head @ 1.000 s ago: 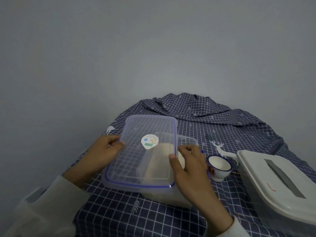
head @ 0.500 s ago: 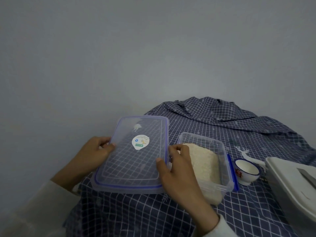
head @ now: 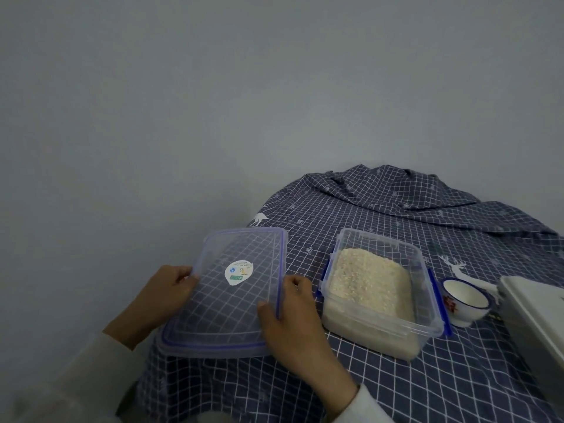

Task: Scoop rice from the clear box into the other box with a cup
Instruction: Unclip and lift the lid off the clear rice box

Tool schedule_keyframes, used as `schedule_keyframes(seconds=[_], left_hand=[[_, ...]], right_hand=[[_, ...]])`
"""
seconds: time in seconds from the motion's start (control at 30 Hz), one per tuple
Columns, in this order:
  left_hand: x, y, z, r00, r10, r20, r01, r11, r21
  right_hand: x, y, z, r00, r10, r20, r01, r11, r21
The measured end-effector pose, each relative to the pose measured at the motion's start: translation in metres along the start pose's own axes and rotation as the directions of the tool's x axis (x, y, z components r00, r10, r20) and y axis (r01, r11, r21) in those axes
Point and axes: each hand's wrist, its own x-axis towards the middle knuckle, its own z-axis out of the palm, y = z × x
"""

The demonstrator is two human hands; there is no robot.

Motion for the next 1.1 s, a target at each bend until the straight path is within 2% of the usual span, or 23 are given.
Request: schedule_keyframes(seconds=[0.1, 0.23, 0.47, 0.57, 0.8, 0.93, 1.1], left_hand=[[0.008, -0.008, 0.005, 1.000, -0.013, -0.022, 0.013, 1.000, 0.015], [0.017, -0.013, 0.011, 1.000, -0.011, -0.022, 0.012, 0.999, 0.042], [0.024, -0.014, 0.018, 1.000, 0.001, -0.019, 0.001, 0.996, 0.085], [0.025, -0.015, 0.019, 1.000, -0.023, -0.014, 0.024, 0.996, 0.087], [0.026, -0.019, 0.023, 0.999, -0.051, -0.012, 0.053, 0.970, 0.238], [0.026, -0.020, 0.025, 0.998, -0.054, -0.038, 0.063, 0.959, 0.277], [0.024, -0.005, 0.022, 0.989, -0.117, -0.087, 0.140, 0.923, 0.358]], right_hand=[[0.006, 0.008, 0.004, 0.999, 0.049, 0.022, -0.048, 0.997, -0.056], [0.013, 0.019, 0.009, 0.993, 0.114, 0.008, -0.109, 0.965, -0.241], [0.014, 0.032, 0.017, 0.989, 0.133, 0.068, -0.098, 0.922, -0.374], [0.014, 0.033, 0.019, 0.989, 0.131, 0.068, -0.093, 0.913, -0.397], [0.014, 0.034, 0.017, 0.986, 0.144, 0.087, -0.091, 0.892, -0.442], [0.013, 0.032, 0.017, 0.987, 0.137, 0.087, -0.089, 0.903, -0.420], [0.008, 0.030, 0.013, 0.990, 0.101, 0.096, -0.059, 0.928, -0.367]])
